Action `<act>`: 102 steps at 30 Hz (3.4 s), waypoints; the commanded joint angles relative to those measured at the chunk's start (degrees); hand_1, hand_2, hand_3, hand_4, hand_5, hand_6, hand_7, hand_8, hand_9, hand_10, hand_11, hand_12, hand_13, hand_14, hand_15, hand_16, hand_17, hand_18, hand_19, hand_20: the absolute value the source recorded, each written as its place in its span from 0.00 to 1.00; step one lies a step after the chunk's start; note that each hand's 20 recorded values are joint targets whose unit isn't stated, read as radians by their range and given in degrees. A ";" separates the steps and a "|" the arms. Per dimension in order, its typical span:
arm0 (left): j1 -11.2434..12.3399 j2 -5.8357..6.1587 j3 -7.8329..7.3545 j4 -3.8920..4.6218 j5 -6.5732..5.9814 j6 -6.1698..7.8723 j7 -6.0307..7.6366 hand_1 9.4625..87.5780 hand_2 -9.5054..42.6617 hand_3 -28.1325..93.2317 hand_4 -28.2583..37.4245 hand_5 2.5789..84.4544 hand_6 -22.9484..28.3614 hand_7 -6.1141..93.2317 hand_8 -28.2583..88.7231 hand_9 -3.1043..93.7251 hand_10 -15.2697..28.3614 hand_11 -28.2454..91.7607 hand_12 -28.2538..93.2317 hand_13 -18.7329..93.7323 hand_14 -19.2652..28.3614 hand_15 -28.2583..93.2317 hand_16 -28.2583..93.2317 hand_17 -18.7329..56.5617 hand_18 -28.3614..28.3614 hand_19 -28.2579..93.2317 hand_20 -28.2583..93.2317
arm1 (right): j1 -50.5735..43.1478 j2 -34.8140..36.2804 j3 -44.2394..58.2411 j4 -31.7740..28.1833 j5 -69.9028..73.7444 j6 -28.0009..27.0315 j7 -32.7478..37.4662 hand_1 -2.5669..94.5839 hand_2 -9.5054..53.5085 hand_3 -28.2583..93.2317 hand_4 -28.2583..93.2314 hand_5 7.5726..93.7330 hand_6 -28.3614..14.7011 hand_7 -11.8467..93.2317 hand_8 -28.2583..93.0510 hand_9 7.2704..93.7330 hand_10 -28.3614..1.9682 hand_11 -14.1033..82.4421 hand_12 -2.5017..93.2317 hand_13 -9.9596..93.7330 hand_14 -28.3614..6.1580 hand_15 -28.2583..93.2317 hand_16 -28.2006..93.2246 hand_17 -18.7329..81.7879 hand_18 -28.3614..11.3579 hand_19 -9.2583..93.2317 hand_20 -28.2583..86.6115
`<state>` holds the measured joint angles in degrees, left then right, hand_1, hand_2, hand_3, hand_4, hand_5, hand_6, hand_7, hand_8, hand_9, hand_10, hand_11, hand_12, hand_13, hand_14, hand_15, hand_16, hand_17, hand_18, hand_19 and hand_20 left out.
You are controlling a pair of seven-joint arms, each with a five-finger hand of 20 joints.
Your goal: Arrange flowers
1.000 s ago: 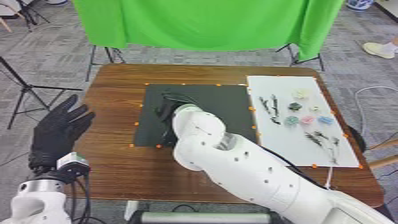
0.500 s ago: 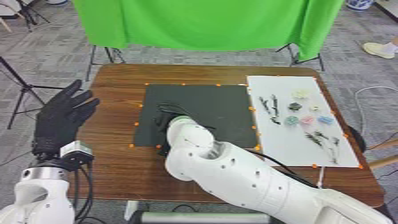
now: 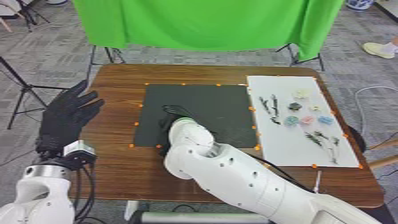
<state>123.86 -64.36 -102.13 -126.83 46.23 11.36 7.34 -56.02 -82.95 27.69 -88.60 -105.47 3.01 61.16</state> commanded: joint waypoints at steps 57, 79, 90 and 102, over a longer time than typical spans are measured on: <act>7.72 -3.34 -3.71 -2.58 -0.47 0.77 2.61 0.18 0.27 0.90 0.10 0.42 0.63 0.20 0.16 0.39 0.79 0.44 0.31 0.39 0.95 0.62 0.16 0.10 0.91 0.68 0.23 | -7.20 2.32 7.79 -12.98 0.10 -10.41 -8.74 0.26 0.16 0.91 0.03 0.71 0.48 0.34 0.12 0.76 0.23 0.43 0.18 0.79 0.42 0.88 0.35 0.58 0.01 1.00 0.73; 7.95 -4.02 -3.67 -2.55 -0.29 0.40 2.28 0.18 0.27 0.90 0.11 0.42 0.63 0.20 0.16 0.39 0.79 0.44 0.31 0.39 0.95 0.62 0.16 0.10 0.91 0.68 0.23 | -6.89 5.61 6.24 -12.22 -1.17 -7.59 -4.84 0.23 0.18 0.90 0.03 0.68 0.46 0.33 0.13 0.72 0.18 0.37 0.16 0.78 0.37 0.87 0.34 0.57 0.00 1.00 0.73; 7.76 -4.07 -3.42 -2.45 -0.38 0.53 2.63 0.18 0.27 0.90 0.11 0.42 0.63 0.20 0.16 0.39 0.79 0.44 0.31 0.39 0.95 0.62 0.16 0.10 0.91 0.68 0.23 | -8.91 4.09 8.15 -11.08 0.87 -12.67 -5.15 0.22 0.19 0.90 0.03 0.67 0.46 0.32 0.13 0.71 0.16 0.36 0.16 0.78 0.35 0.88 0.34 0.57 0.00 1.00 0.74; 7.24 -3.97 -3.10 -2.18 -0.36 0.43 2.79 0.18 0.27 0.90 0.11 0.42 0.63 0.20 0.16 0.39 0.79 0.44 0.31 0.39 0.95 0.62 0.17 0.10 0.91 0.68 0.23 | -9.84 1.40 9.54 -10.30 1.34 -14.06 -6.97 0.21 0.20 0.90 0.03 0.65 0.46 0.32 0.13 0.68 0.12 0.30 0.14 0.77 0.32 0.85 0.33 0.56 0.00 1.00 0.73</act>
<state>131.06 -68.07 -105.61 -129.24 46.02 11.99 10.19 -65.28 -79.80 36.96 -99.26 -103.90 -10.69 55.44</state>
